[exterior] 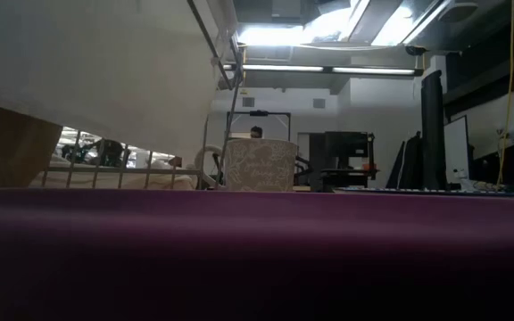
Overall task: Sort dishes
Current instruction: Put the purple plate into the dish rack
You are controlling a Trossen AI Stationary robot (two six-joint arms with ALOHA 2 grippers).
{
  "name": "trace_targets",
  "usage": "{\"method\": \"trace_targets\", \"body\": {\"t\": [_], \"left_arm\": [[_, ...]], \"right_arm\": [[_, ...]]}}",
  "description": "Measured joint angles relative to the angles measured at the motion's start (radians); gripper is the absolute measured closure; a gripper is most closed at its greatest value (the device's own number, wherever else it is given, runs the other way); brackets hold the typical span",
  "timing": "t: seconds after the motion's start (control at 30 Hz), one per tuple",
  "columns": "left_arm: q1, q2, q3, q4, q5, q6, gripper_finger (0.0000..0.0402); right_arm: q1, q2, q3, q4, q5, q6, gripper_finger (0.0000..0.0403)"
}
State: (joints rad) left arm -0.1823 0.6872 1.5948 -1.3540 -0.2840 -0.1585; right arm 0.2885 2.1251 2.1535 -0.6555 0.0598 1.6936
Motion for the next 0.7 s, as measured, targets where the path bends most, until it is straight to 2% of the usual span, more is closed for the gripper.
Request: {"method": "trace_targets", "body": {"t": [0.13, 0.23, 0.37, 0.57, 0.7], "left_arm": [[0.000, 0.000, 0.000, 0.000, 0.000, -0.002, 0.0229], [0.000, 0.000, 0.000, 0.000, 0.000, -0.005, 0.0229], [0.000, 0.000, 0.000, 0.000, 0.000, -0.050, 0.0229], [0.000, 0.004, 0.000, 0.003, 0.000, -0.161, 0.0229], [0.000, 0.020, 0.000, 0.005, 0.000, -0.205, 0.0229]], "right_arm": [[0.016, -0.040, 0.000, -0.053, -0.006, -0.262, 0.0292], [0.040, -0.046, 0.000, -0.051, -0.087, -0.451, 0.0292], [0.081, -0.046, -0.002, -0.053, -0.242, -0.527, 0.0292], [0.162, -0.046, -0.014, -0.086, -0.402, -0.643, 0.0292], [0.232, -0.046, -0.013, -0.220, -0.419, -0.793, 0.0292]]}}
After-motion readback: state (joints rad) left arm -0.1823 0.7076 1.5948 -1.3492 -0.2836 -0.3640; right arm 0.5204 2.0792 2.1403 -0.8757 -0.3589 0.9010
